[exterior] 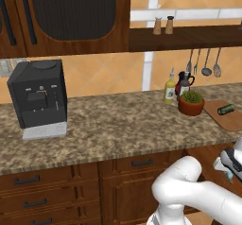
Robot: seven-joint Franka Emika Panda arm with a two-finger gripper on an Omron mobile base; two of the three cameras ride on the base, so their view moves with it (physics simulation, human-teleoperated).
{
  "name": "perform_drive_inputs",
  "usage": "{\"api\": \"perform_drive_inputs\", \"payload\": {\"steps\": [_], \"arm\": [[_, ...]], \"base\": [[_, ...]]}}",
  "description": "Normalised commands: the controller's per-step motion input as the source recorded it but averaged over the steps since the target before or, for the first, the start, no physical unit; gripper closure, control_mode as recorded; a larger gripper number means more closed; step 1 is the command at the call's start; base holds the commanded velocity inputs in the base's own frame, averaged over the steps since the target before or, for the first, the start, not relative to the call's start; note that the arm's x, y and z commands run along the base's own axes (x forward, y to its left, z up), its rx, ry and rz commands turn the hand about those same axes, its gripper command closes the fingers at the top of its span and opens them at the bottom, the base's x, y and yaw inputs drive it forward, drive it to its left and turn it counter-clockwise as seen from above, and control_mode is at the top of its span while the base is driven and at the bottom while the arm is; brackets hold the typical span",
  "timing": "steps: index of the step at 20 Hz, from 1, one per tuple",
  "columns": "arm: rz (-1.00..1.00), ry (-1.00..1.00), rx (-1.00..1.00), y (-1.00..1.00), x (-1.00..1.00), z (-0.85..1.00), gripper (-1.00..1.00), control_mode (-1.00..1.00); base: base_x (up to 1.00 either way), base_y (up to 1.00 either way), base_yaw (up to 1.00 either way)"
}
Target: Place the appropriate cutting tool for cutting the cucumber skin on the cutting board.
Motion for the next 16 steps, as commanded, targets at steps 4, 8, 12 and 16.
{"api": "perform_drive_inputs", "payload": {"steps": [4, 8, 12, 16], "arm": [[-0.07, 0.0, 0.0, 0.02, 0.04, 0.18, 1.0, -1.0], [-0.1, 0.0, 0.05, 0.02, -0.59, 0.99, 1.0, -1.0], [-0.12, 0.0, 0.06, 0.01, -1.0, 1.0, 1.0, -1.0], [-0.18, 0.0, 0.04, 0.07, -0.42, 1.0, 1.0, -1.0]], "base": [[0.0, 0.0, 0.0], [0.0, 0.0, 0.0], [0.0, 0.0, 0.0], [0.0, 0.0, 0.0]]}}
